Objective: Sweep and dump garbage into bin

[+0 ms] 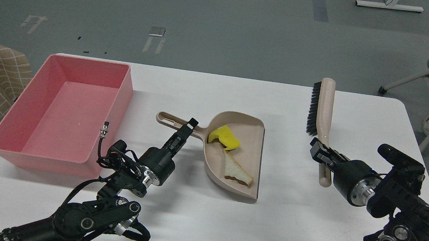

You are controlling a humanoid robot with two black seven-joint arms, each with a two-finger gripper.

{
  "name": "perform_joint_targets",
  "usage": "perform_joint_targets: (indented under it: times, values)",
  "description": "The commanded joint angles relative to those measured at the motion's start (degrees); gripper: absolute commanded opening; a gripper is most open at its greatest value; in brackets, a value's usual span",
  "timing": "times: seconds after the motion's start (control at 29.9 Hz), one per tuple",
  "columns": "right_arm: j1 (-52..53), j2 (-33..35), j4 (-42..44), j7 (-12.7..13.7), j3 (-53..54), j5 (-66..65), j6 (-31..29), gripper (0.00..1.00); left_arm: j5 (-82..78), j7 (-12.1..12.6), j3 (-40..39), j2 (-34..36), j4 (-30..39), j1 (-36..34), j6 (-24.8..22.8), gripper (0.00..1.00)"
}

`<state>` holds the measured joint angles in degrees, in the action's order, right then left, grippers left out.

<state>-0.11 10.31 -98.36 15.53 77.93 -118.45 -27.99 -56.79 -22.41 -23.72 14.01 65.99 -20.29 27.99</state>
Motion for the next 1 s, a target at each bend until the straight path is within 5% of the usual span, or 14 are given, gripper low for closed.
perform_joint_targets:
  times: [0.0, 0.97]
  values:
    - [-0.68, 0.85, 0.01, -0.23, 0.73, 0.23, -0.01, 0.00, 3.34, 0.08, -0.01, -0.21, 0.01, -0.89, 0.01, 0.00]
    - [-2.44, 2.52, -0.17, -0.32, 1.61, 1.99, -0.01, 0.00, 17.59, 0.08, -1.59, 1.37, -0.16, -13.45, -3.82, 0.01]
